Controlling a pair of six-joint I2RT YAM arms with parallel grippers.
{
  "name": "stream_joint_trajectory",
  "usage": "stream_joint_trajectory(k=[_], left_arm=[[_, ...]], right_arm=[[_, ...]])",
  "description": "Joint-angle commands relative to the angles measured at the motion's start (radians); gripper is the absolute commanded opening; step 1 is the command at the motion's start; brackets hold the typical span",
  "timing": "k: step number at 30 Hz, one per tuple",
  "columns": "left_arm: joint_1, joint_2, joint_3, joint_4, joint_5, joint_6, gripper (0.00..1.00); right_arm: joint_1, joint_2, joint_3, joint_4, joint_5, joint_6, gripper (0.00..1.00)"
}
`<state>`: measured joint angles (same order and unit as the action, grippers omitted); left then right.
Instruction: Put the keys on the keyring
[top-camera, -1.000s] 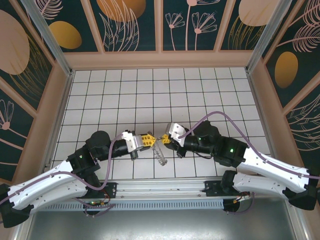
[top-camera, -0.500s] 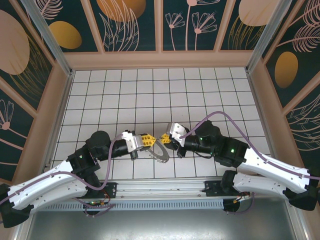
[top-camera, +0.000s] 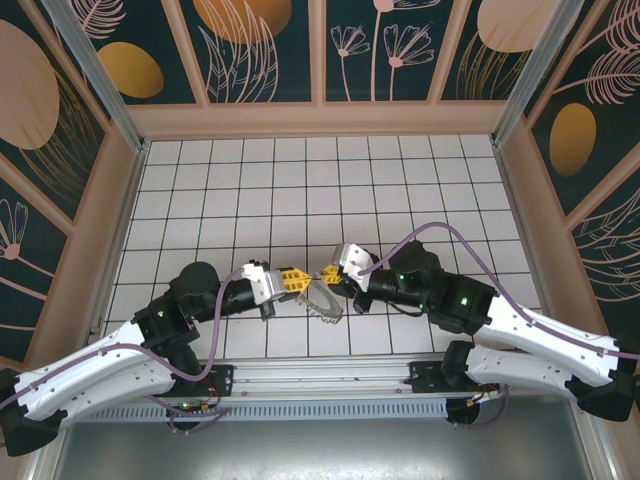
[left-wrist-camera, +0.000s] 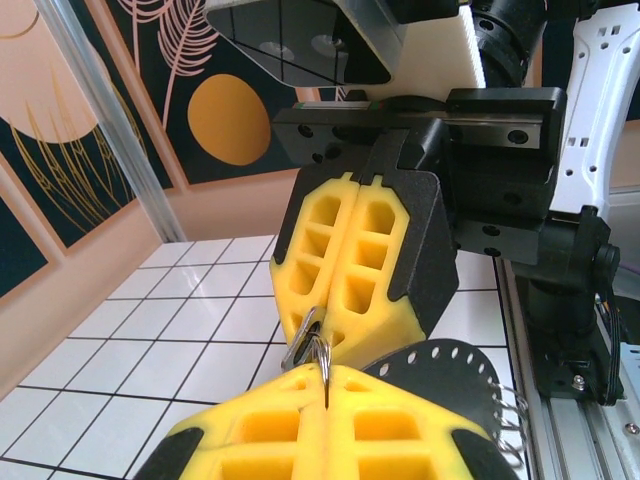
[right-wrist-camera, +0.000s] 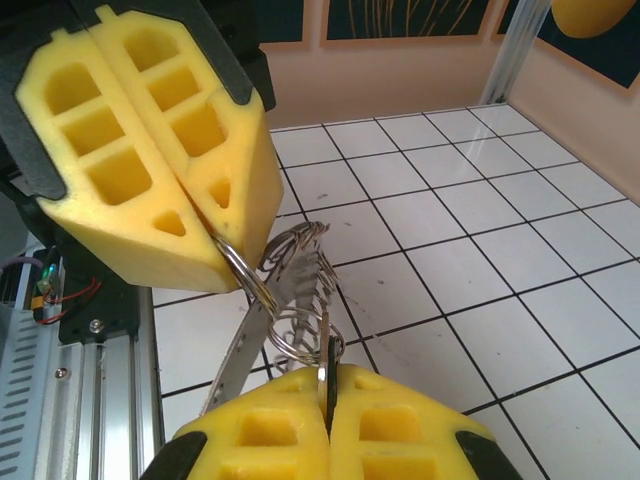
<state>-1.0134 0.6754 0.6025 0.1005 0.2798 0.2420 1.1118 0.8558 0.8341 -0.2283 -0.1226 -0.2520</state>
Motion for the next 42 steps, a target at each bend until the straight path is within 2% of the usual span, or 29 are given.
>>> stream_joint_trajectory(k=[1,10,13,17,23,33,42], left_arm=[[0.001,-0.025,0.028,0.042,0.036,-0.009,0.0],[0.001,-0.025,0.037,0.029,0.024,0.002,0.0],[0.001,-0.023,0.039,0.021,0.013,0.006,0.0],[0.001,-0.022,0.041,0.01,0.002,0.007,0.0],[0.001,-0.019,0.053,-0.023,0.004,0.01,0.0],[0.002,-0.001,0.06,-0.052,0.002,0.014,0.0],[0.002,0.0,0.056,-0.062,0.001,0.017,0.0]], right_arm=[[-0.034,0.006,-0.025,0.01,0.047,0.021,0.0],[-0.068,-0.001,-0.041,0.026,0.031,0.034,0.28],[-0.07,-0.015,-0.043,0.021,0.032,0.043,0.33],[-0.055,-0.069,-0.07,0.035,0.023,0.042,0.35],[0.024,-0.145,-0.109,0.038,0.12,-0.036,0.35],[0.174,-0.095,-0.099,0.116,0.254,-0.169,0.34],[0.204,-0.052,-0.067,0.118,0.301,-0.198,0.31]])
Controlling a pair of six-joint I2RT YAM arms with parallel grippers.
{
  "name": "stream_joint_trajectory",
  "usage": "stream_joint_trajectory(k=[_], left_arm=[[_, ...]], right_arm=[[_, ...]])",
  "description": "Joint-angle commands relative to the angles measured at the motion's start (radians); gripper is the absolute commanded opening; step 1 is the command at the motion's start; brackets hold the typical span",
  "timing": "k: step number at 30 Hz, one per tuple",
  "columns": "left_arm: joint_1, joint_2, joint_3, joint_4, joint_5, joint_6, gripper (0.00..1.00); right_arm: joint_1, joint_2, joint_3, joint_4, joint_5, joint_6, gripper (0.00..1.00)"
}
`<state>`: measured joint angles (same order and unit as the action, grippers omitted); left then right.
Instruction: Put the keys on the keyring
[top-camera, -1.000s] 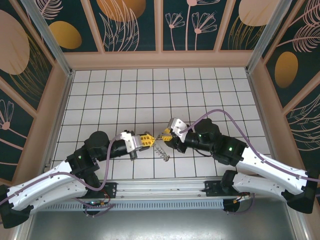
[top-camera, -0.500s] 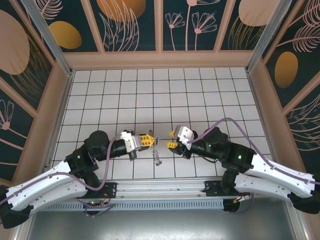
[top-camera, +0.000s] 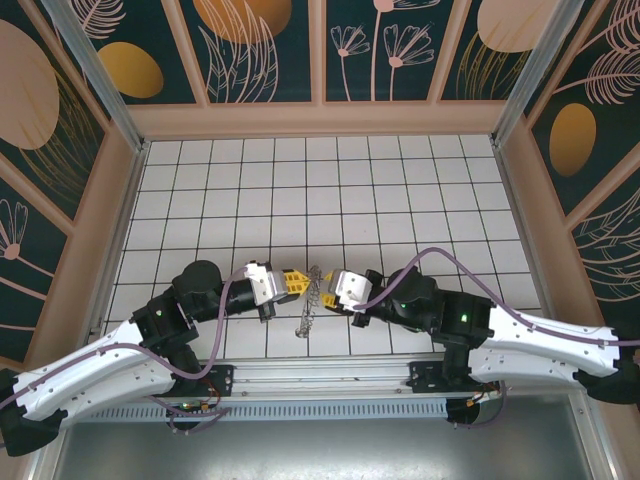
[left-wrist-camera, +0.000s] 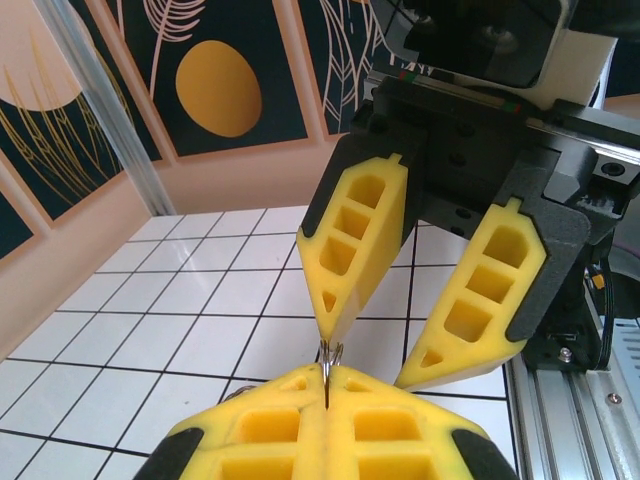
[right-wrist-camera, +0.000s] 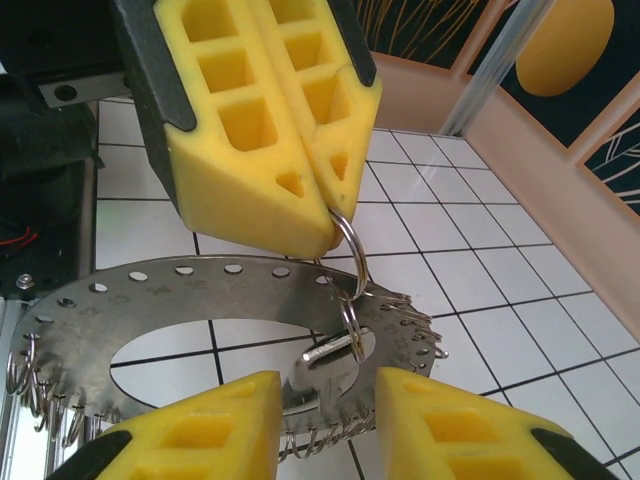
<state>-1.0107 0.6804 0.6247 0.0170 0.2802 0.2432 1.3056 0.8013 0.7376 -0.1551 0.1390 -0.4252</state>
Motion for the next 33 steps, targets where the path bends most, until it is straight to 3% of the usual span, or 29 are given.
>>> stream_joint_trajectory(k=[1,21,29,33], left_arm=[[-0.001,-0.005,0.034,0.021,0.001,0.015,0.0],[0.0,-0.001,0.033,0.023,0.008,0.014,0.0],[-0.001,-0.004,0.03,0.023,0.007,0.012,0.0],[-0.001,-0.005,0.029,0.024,0.009,0.012,0.0]], right_arm=[[0.013,0.004,0.031,0.046,0.038,-0.025,0.3],[0.027,0.056,0.08,0.038,0.073,-0.072,0.27],[0.028,0.07,0.09,0.045,0.084,-0.084,0.17],[0.028,0.077,0.091,0.046,0.09,-0.084,0.05]])
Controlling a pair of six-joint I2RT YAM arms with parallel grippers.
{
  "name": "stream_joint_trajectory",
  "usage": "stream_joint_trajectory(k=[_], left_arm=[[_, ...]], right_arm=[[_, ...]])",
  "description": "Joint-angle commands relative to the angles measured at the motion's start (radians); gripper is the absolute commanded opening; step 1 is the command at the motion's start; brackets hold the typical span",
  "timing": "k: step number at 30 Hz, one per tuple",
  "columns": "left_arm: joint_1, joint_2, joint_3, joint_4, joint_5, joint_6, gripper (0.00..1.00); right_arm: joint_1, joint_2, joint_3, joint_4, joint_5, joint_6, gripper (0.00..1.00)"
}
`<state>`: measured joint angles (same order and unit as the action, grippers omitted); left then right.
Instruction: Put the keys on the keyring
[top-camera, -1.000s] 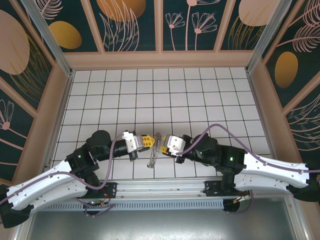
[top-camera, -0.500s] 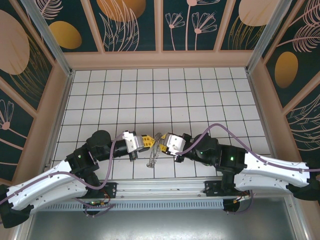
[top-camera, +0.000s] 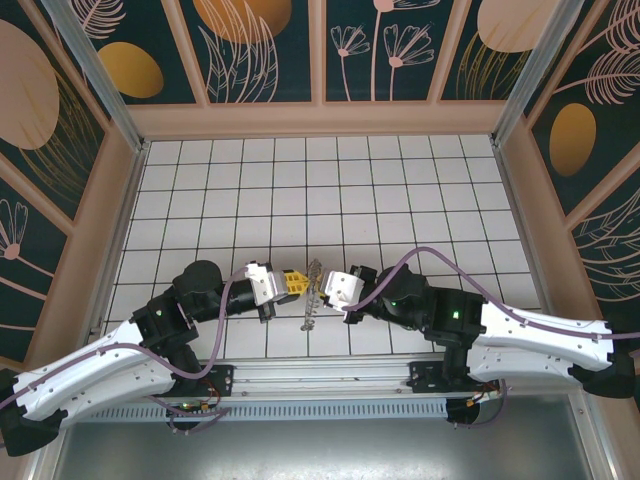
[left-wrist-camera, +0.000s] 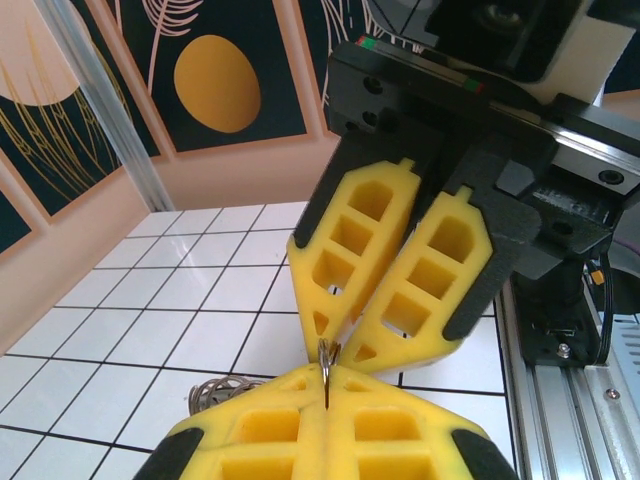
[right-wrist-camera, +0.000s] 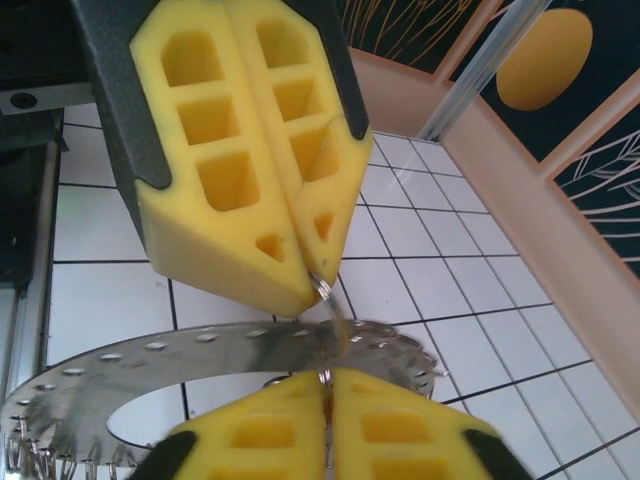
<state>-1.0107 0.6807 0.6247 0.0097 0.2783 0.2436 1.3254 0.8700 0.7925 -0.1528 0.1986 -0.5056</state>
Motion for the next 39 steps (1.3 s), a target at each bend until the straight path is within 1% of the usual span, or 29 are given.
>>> stream_joint_trajectory(k=[1,2,6,10,15,18,31,35,39], left_arm=[[-0.001,-0.006,0.03,0.032,0.01,0.011,0.0],[-0.001,-0.007,0.03,0.032,0.01,0.01,0.0],[-0.001,-0.011,0.029,0.035,0.007,0.005,0.0],[0.0,-0.022,0.02,0.055,0.013,-0.007,0.0],[-0.002,-0.03,0.012,0.063,0.021,-0.018,0.0],[-0.001,-0.033,0.012,0.066,0.024,-0.019,0.0],[-0.001,-0.018,0.023,0.078,0.054,-0.025,0.0],[0.0,-0.014,0.03,0.073,0.068,-0.027,0.0],[-0.001,-0.004,0.035,0.074,0.083,-0.027,0.0]], right_arm=[[0.008,0.01,0.035,0.043,0.031,-0.004,0.01],[0.008,0.008,0.032,0.044,0.034,-0.005,0.0],[0.01,-0.012,0.01,0.056,0.044,-0.02,0.0],[0.028,-0.075,-0.053,0.126,0.036,-0.073,0.0],[0.05,-0.19,-0.168,0.264,-0.048,-0.187,0.0],[0.052,-0.227,-0.205,0.304,-0.08,-0.224,0.0],[0.051,-0.215,-0.202,0.29,-0.116,-0.231,0.0],[0.051,-0.197,-0.193,0.276,-0.11,-0.228,0.0],[0.052,-0.174,-0.183,0.273,-0.079,-0.231,0.0]])
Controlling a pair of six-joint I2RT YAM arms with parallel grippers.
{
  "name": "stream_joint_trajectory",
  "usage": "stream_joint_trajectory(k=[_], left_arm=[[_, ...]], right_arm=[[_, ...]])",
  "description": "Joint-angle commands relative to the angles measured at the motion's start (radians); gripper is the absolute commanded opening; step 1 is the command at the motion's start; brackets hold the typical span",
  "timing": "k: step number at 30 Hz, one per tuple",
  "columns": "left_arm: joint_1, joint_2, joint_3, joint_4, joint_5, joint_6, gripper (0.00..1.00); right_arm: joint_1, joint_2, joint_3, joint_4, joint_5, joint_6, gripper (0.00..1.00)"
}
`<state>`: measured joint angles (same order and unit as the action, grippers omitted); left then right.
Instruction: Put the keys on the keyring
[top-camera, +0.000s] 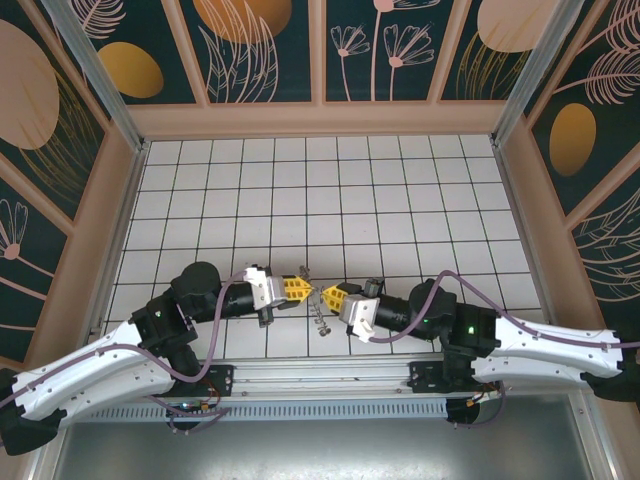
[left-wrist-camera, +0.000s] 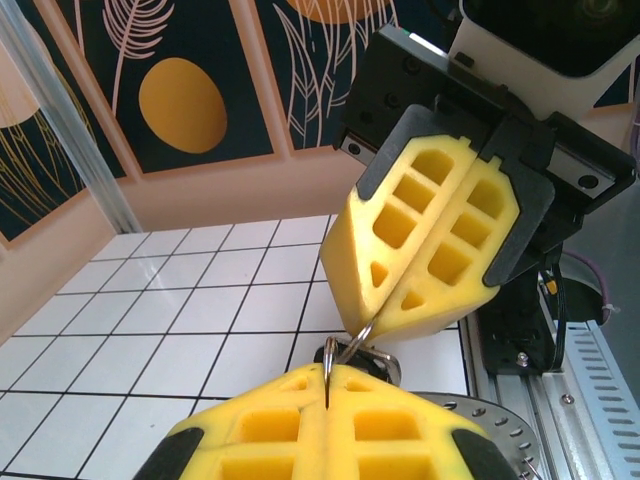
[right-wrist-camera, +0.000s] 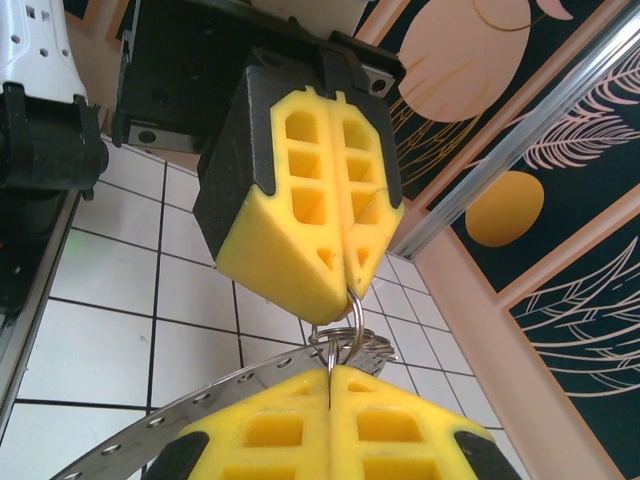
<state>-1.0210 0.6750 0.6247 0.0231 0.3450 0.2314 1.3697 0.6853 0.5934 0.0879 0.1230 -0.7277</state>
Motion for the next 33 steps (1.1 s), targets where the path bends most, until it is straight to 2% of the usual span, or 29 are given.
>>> stream_joint_trajectory(k=[1,33], left_arm=[[0.009,0.006,0.038,0.059,0.023,-0.017,0.0],[0.01,0.02,0.042,0.011,0.029,-0.014,0.0]], right_arm=[[0.008,0.018,0.021,0.031,0.009,-0.01,0.0],[0.007,0.006,0.003,0.182,0.16,-0.144,0.0]])
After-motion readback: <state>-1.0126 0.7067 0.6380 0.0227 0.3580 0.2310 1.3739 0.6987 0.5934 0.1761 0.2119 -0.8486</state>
